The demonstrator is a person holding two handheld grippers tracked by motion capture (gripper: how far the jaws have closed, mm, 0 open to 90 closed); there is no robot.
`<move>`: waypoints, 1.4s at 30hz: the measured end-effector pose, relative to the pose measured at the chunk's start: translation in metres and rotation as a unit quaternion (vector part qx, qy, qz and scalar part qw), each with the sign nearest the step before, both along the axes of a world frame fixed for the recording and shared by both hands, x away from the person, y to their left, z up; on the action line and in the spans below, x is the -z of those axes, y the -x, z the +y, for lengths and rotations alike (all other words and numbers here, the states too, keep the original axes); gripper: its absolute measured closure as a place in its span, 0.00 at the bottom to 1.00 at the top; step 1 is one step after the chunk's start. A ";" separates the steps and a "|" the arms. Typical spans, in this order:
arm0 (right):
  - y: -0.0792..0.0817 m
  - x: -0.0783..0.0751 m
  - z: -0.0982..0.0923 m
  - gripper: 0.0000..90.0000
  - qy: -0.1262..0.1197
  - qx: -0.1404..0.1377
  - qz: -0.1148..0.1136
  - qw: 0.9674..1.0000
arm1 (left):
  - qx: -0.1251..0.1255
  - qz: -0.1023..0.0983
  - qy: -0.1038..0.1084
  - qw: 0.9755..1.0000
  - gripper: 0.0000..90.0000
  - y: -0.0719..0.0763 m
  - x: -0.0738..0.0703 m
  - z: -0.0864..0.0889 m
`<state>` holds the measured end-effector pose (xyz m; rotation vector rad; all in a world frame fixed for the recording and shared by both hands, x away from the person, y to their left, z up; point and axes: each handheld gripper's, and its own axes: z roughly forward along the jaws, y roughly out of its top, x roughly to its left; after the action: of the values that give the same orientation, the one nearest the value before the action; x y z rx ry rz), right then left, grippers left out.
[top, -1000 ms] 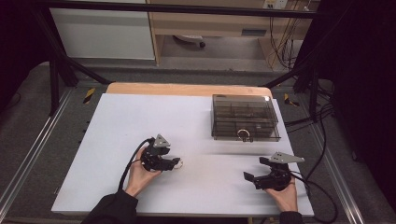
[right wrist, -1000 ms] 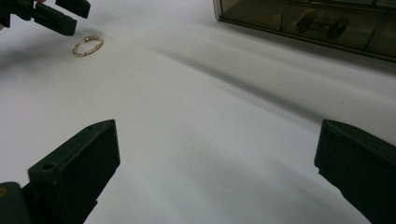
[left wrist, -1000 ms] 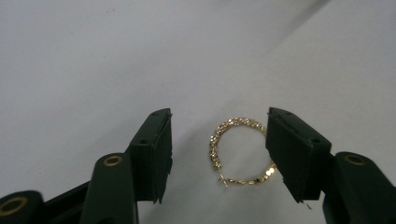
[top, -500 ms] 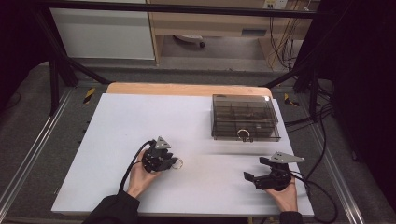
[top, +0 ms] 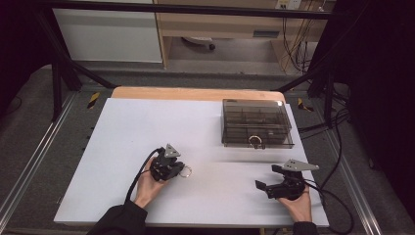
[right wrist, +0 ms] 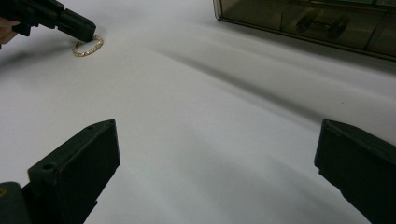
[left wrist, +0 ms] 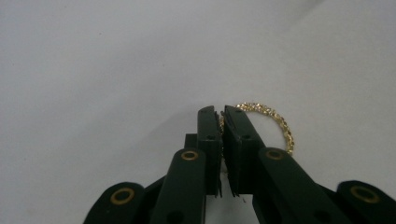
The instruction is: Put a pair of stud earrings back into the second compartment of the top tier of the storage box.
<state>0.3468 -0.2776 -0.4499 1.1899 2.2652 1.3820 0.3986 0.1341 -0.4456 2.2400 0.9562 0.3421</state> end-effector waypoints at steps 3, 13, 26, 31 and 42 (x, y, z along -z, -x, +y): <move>0.000 0.000 0.000 0.01 0.000 0.000 -0.001 1.000 | -0.001 -0.003 -0.003 1.000 0.94 0.001 0.000 -0.001; 0.000 0.000 0.000 0.01 -0.001 -0.001 0.000 1.000 | -0.006 0.002 0.004 1.000 0.95 0.000 -0.001 0.000; 0.000 0.000 0.000 0.01 -0.001 -0.001 0.001 1.000 | -0.007 -0.002 0.024 1.000 0.96 0.003 -0.010 0.003; 0.000 0.000 0.000 0.01 -0.002 -0.001 0.000 1.000 | -0.006 -0.004 0.037 0.999 0.96 0.005 -0.017 0.004; 0.000 0.000 0.000 0.01 -0.002 0.001 0.000 1.000 | 0.003 -0.009 0.049 0.999 0.96 0.009 -0.030 -0.001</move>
<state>0.3467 -0.2778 -0.4496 1.1938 2.2624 1.3876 0.3895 0.1328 -0.4161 2.1479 0.9359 0.3059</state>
